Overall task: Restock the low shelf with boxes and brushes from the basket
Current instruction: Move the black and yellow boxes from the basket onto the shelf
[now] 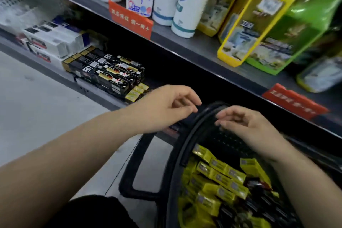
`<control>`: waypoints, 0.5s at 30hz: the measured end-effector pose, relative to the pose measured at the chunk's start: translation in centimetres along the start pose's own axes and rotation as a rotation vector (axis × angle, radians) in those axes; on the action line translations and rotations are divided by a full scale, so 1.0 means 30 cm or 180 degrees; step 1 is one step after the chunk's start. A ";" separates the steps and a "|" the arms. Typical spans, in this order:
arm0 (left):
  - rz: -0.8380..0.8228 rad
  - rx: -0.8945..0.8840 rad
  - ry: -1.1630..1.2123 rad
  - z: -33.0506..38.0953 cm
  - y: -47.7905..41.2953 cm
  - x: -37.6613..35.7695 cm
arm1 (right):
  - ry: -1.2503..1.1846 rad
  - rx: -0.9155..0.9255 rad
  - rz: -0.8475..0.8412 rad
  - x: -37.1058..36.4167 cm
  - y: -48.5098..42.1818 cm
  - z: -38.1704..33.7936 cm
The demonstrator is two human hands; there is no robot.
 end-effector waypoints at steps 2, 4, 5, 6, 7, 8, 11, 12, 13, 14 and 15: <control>-0.0434 -0.0075 -0.0344 0.058 0.004 -0.073 | 0.0108 -0.0331 0.0199 0.042 0.100 0.118; -0.0766 -0.0156 -0.0652 0.097 0.007 -0.140 | 0.0848 -0.0739 0.0161 0.068 0.190 0.263; -0.0911 -0.0162 -0.0754 0.112 0.009 -0.172 | 0.1348 -0.0977 -0.0005 0.075 0.236 0.337; -0.1047 -0.0141 -0.0832 0.123 0.012 -0.204 | 0.1852 -0.1152 -0.0236 0.077 0.284 0.405; -0.1164 -0.0095 -0.0903 0.131 0.017 -0.237 | 0.2219 -0.1198 -0.0485 0.074 0.333 0.466; -0.1259 -0.0026 -0.0979 0.137 0.024 -0.267 | 0.2354 -0.1157 -0.0691 0.067 0.377 0.514; -0.1404 0.0193 -0.1102 0.144 0.048 -0.355 | 0.1977 -0.0912 -0.0541 0.035 0.478 0.577; -0.1397 0.0280 -0.1065 0.142 0.058 -0.386 | 0.1921 -0.0848 -0.0418 0.021 0.500 0.589; -0.1357 0.0384 -0.0964 0.138 0.067 -0.419 | 0.2024 -0.0753 -0.0362 0.002 0.512 0.595; -0.1288 0.0503 -0.0790 0.131 0.078 -0.451 | 0.2210 -0.0636 -0.0369 -0.018 0.515 0.598; -0.1197 0.0630 -0.0570 0.124 0.089 -0.484 | 0.2351 -0.0505 -0.0450 -0.038 0.511 0.598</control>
Point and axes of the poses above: each hand's wrist, its own y-axis away from the middle knuckle, its own x-axis out of the back of the hand, z = x × y, the point moved 1 cm from there along -y, towards the middle knuckle, and after that the axes turned 4 degrees about -y, right-handed, at the moved point
